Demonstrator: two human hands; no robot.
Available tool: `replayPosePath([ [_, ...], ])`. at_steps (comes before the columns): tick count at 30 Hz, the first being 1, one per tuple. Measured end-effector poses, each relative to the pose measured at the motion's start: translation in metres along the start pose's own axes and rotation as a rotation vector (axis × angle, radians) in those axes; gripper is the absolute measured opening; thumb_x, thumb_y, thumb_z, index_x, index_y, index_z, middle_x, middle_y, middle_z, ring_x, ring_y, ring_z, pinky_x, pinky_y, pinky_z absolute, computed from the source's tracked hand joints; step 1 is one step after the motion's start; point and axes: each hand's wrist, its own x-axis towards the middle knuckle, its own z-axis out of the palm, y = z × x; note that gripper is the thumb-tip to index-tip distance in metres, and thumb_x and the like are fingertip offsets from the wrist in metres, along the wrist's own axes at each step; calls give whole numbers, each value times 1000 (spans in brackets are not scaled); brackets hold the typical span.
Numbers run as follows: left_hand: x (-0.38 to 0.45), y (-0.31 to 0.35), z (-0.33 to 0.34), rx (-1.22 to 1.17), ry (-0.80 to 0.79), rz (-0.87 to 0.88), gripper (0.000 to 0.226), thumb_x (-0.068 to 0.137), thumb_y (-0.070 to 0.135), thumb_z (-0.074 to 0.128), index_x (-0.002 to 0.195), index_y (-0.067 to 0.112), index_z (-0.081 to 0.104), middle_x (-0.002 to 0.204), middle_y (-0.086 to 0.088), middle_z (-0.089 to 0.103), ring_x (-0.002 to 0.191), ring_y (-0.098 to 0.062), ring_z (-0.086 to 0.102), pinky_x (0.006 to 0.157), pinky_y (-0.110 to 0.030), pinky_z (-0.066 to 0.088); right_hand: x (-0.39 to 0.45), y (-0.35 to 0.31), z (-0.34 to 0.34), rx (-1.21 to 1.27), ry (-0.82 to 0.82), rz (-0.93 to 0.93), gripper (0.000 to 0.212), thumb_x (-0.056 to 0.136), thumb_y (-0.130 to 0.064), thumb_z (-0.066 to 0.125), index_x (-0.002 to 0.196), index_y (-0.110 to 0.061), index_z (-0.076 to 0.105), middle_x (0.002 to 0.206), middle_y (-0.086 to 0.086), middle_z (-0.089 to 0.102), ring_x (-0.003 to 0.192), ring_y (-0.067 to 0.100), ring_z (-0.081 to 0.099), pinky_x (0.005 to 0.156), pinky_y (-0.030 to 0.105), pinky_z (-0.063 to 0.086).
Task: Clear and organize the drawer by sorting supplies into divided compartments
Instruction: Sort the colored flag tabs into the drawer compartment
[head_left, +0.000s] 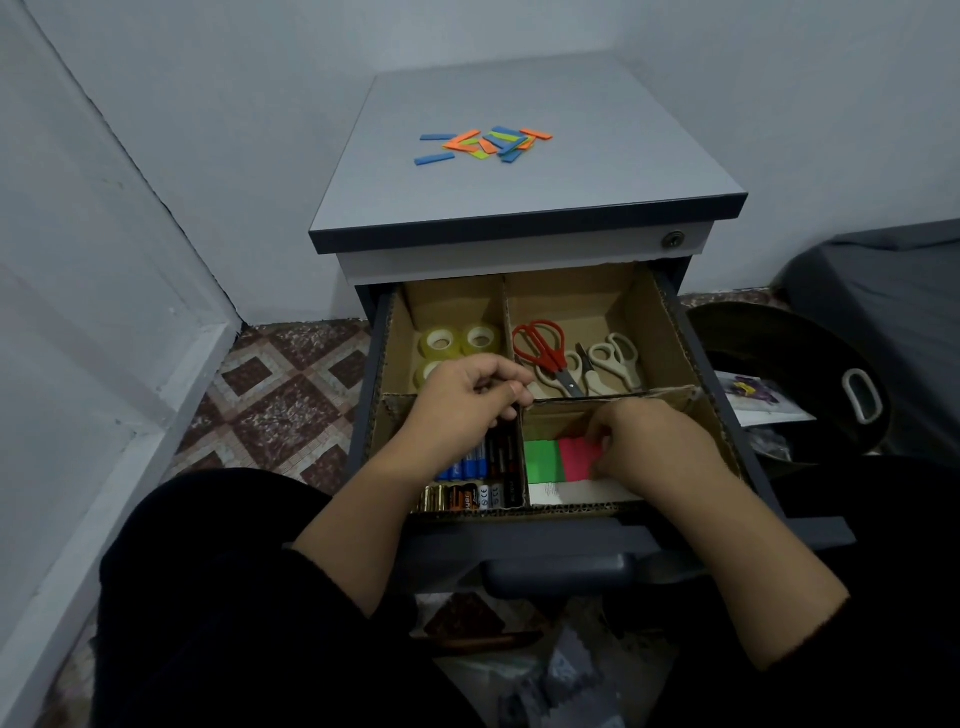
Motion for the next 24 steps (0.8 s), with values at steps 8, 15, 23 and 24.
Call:
replayPosePath([
  [8,2,-2,1,-11,-1,-9,18,93,6,56,93,20,68,86,-2,72,71,-5,60,66,-20,49,0,1,1,-40,-4,-125,38,86,-19,58,115,-43,65,110,-6,64,99,18,61,81,30,52],
  [15,2,-4,1,-16,6,0,20,93,5,56,91,21,68,85,0,72,70,-4,60,64,-17,48,1,-7,3,-121,-13,-159,35,88,-29,59,119,-43,62,113,-5,63,102,19,60,80,30,49],
  [23,1,-3,1,-10,7,-1,21,93,6,57,90,23,67,86,0,72,70,-4,61,65,-19,50,-2,-7,3,-125,-5,-153,27,89,-27,57,113,-35,66,106,-4,64,94,18,61,71,27,46],
  [24,1,-3,1,-8,7,-1,21,93,6,57,90,24,67,86,0,72,70,-4,61,66,-19,50,-2,-7,3,-125,-4,-152,27,89,-27,57,113,-34,66,105,-4,64,93,18,61,70,27,46],
])
